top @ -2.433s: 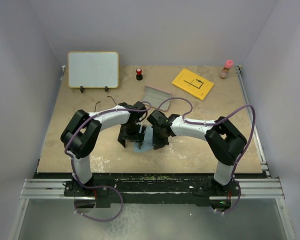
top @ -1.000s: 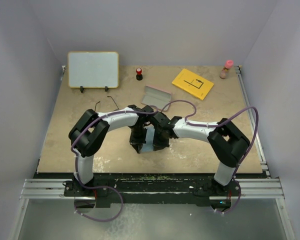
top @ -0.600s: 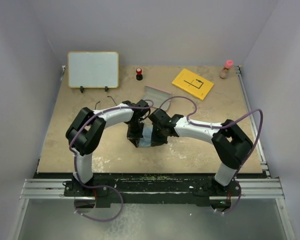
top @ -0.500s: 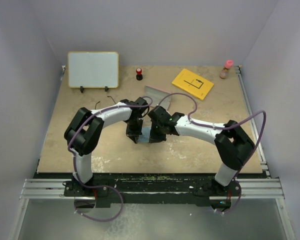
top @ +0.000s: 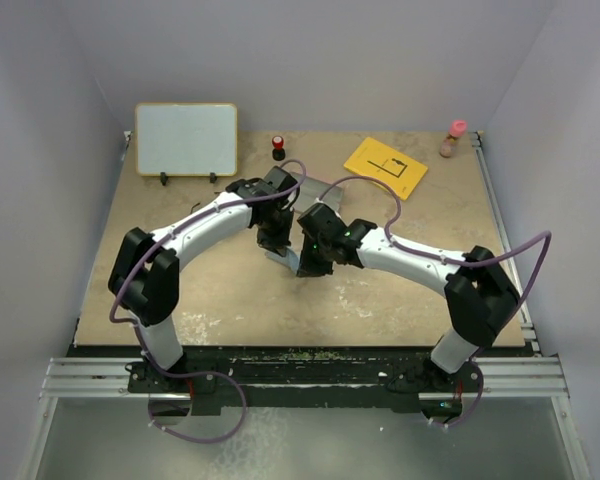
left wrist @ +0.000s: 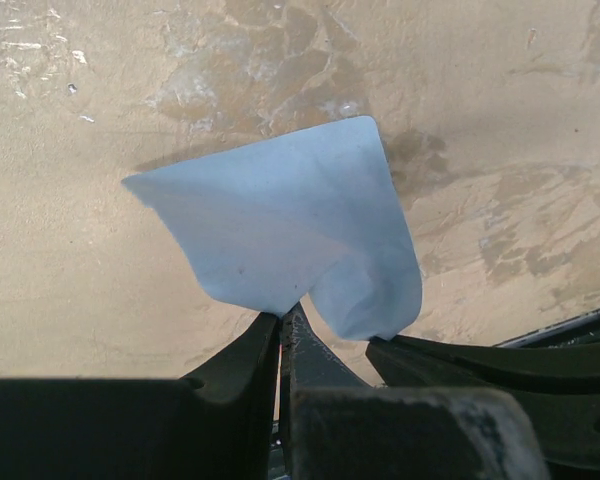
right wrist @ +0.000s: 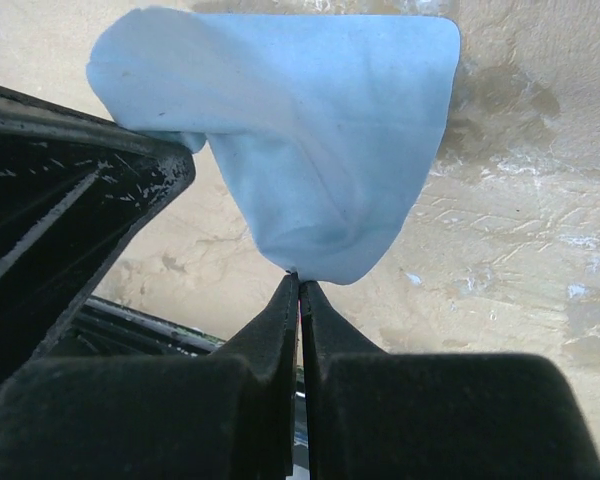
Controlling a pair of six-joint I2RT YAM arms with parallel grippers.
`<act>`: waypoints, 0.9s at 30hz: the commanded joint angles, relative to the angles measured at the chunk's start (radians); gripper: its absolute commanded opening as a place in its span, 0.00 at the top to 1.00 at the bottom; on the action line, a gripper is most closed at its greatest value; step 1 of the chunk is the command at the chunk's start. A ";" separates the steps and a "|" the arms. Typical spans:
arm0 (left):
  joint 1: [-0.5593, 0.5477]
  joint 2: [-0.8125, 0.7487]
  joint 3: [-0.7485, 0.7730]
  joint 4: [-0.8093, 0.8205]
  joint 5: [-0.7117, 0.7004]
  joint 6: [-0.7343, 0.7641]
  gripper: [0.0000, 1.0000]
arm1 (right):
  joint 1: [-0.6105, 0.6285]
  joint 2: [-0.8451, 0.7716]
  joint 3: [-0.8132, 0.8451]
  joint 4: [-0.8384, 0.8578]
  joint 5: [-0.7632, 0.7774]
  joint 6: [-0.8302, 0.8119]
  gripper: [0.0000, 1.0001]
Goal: Organize the sunglasses
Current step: Fold the glasses cleaning cloth at the center of the board.
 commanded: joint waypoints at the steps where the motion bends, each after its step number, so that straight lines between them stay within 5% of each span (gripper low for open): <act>1: -0.003 -0.057 0.044 -0.039 0.044 0.033 0.96 | 0.001 -0.057 0.059 -0.040 0.034 0.004 1.00; 27: -0.009 -0.293 -0.088 -0.080 0.186 -0.046 0.96 | 0.011 -0.290 -0.019 -0.265 0.031 0.168 1.00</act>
